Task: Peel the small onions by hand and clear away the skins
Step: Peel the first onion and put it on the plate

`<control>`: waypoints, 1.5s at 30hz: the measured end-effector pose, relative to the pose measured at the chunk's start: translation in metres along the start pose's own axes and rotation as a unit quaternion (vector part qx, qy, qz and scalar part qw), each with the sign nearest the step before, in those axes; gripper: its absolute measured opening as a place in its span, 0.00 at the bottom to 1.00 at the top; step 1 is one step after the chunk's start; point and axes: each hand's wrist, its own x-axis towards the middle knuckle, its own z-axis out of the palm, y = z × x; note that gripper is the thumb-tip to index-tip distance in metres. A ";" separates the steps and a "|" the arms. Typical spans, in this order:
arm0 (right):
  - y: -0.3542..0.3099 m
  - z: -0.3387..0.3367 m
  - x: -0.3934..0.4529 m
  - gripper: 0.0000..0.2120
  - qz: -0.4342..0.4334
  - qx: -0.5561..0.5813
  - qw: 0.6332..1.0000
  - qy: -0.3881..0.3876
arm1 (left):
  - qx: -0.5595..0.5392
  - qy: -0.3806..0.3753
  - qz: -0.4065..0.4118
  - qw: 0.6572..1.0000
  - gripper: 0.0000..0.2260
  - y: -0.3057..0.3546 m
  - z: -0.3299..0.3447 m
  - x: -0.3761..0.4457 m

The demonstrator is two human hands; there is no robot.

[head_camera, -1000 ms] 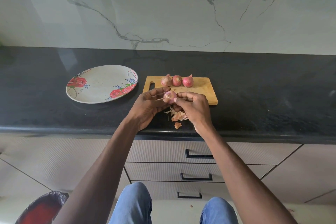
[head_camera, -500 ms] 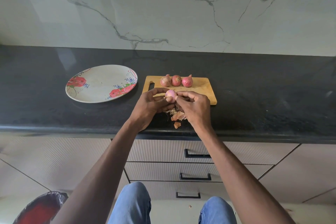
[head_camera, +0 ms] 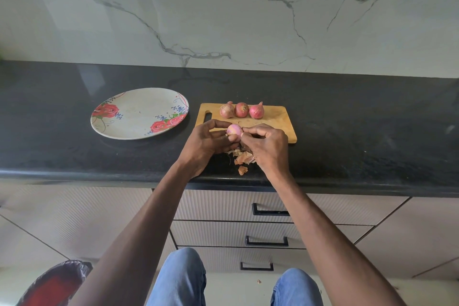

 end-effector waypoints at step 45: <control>0.006 0.006 0.002 0.05 -0.037 -0.109 0.991 -0.072 | -0.008 0.021 -0.017 1.000 0.14 0.002 0.000 0.002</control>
